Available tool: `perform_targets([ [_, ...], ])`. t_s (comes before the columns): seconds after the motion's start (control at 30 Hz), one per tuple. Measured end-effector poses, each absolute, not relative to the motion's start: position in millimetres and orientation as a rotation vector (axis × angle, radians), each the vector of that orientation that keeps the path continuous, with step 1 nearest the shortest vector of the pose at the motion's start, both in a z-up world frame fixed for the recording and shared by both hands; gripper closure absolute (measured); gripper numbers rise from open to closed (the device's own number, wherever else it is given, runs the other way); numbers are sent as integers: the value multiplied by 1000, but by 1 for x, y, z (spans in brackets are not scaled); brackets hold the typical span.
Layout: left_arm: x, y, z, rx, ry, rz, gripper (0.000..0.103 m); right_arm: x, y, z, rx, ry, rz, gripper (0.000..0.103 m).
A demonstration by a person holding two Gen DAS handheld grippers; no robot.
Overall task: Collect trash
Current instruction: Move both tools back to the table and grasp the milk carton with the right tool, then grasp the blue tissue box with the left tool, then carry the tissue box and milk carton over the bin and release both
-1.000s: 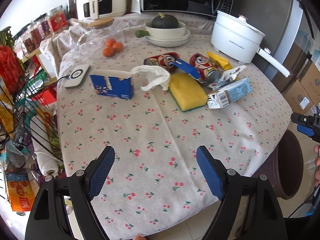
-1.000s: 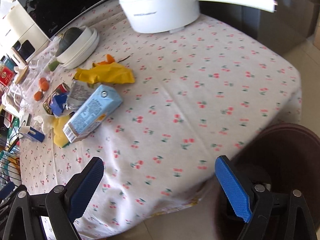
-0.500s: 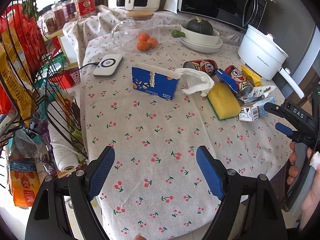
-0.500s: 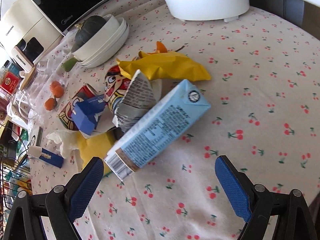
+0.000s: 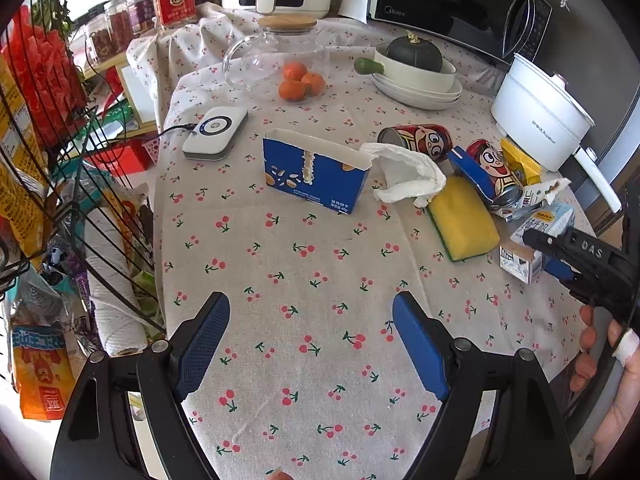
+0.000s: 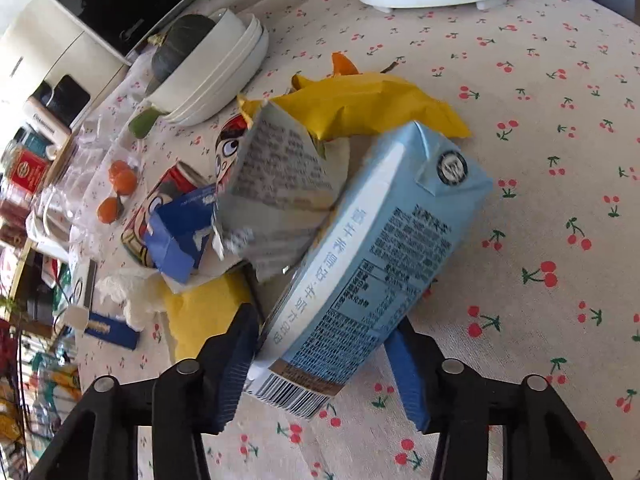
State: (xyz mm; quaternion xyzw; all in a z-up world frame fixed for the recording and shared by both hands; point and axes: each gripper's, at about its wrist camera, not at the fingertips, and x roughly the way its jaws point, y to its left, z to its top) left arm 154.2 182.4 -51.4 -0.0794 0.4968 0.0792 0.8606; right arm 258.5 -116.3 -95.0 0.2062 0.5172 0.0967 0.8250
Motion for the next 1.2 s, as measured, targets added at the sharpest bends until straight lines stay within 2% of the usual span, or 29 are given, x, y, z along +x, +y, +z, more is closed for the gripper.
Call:
perform_targets([
  [0.07,166,182,-52,-172,1053,166,17,250,-120,-90,384,1130,236,63],
  [0.23,206,179,-46,-167,1006,253,17,231,-153,-77,354,1166,259,63],
  [0.57,278,187,-63,-295,998,469,18,211,-223,-43,384,1110,226,63],
  [0.7,289,188,-75,-301,1035,485,30,207,-244,-39,366,1107,196,63],
  [0.8,283,189,-78,-358,1028,448,36,204,-261,-37,348,1105,171,63],
  [0.83,281,190,-78,-372,1023,435,43,202,-265,-37,348,1104,164,63],
  [0.97,268,187,-74,-398,1032,360,62,196,-278,-32,363,1094,152,63],
  [1.03,260,186,-73,-397,1044,332,79,191,-282,-29,373,1085,157,63],
  [1.2,234,188,-72,-405,1072,271,85,178,-282,-19,370,1060,172,63],
])
